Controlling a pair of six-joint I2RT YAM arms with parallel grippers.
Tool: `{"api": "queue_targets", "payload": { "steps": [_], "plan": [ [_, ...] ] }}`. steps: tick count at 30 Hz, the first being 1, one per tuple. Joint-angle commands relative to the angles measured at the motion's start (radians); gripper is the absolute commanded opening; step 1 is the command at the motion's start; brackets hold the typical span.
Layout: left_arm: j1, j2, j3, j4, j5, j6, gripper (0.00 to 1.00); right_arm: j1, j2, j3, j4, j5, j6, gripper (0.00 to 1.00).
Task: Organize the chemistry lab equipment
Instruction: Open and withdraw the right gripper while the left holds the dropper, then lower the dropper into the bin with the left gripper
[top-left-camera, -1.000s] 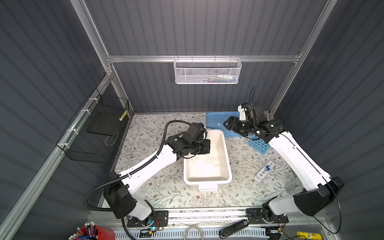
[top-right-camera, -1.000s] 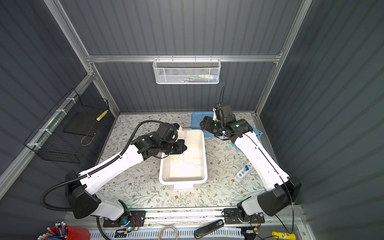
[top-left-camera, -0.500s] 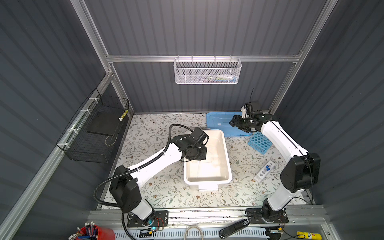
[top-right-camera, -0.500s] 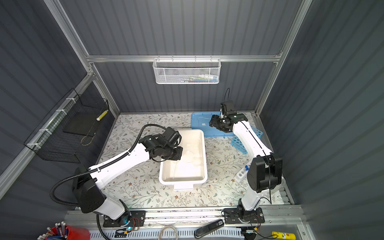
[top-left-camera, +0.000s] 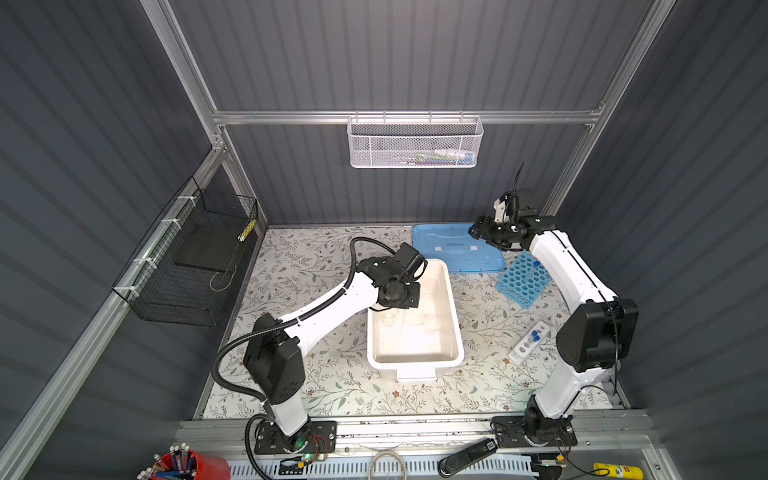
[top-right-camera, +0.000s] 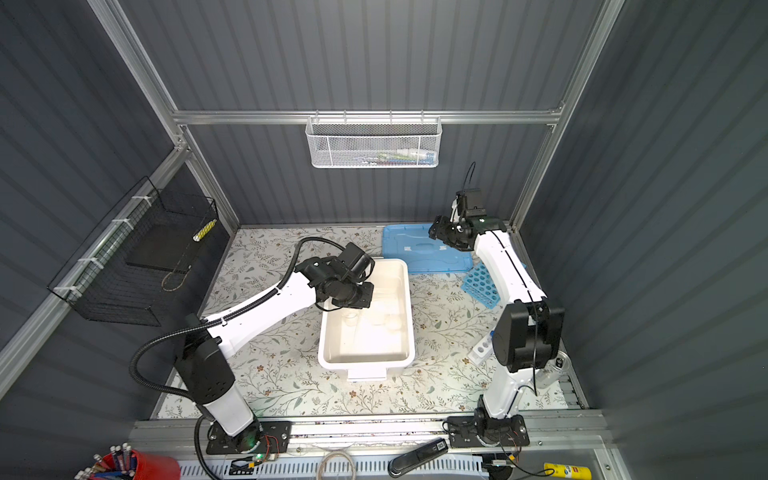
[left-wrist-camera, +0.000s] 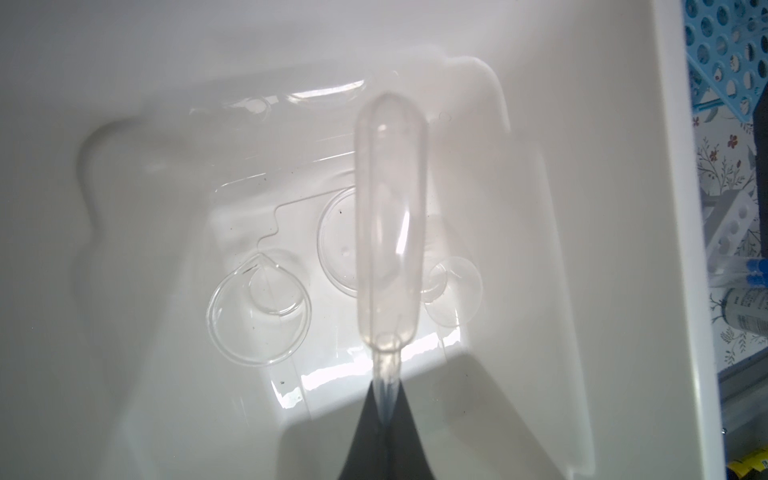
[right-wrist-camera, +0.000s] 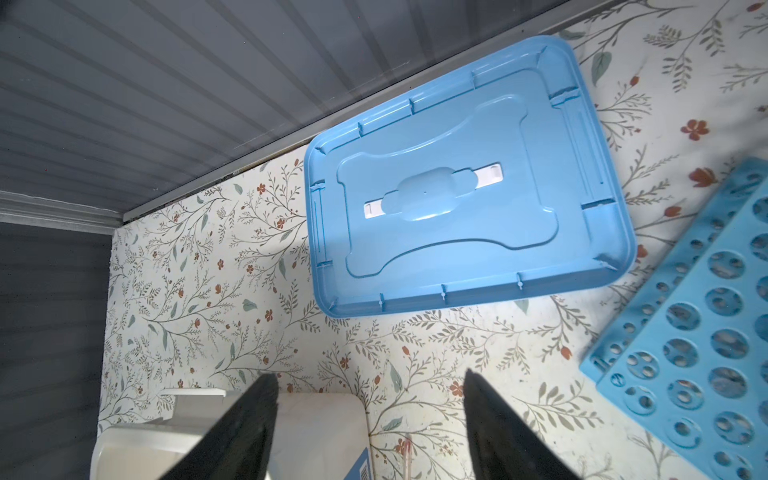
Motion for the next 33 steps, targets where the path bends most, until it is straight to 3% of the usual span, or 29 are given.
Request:
{"api": "queue_targets", "payload": {
  "steps": [1, 9, 15, 25, 32, 33],
  "plan": [
    [0.013, 0.033, 0.036, 0.001, 0.026, 0.002, 0.02, -0.003, 0.025, 0.056, -0.077, -0.031, -0.027, 0.72],
    [0.015, 0.027, 0.021, 0.014, -0.008, -0.005, 0.03, -0.005, -0.04, -0.016, -0.011, -0.077, 0.003, 0.71],
    [0.015, 0.025, 0.003, 0.005, -0.04, -0.04, 0.02, -0.006, 0.028, 0.127, -0.118, -0.104, -0.053, 0.72],
    [0.013, 0.054, 0.02, -0.037, -0.022, -0.054, 0.02, -0.016, -0.02, 0.018, -0.067, -0.122, -0.038, 0.72],
    [0.013, -0.002, -0.042, -0.025, -0.052, -0.11, 0.03, -0.017, -0.034, 0.013, -0.073, -0.123, -0.059, 0.72],
    [0.013, -0.01, -0.05, -0.022, -0.056, -0.115, 0.03, -0.017, -0.032, 0.017, -0.068, -0.168, -0.057, 0.72]
  ]
}}
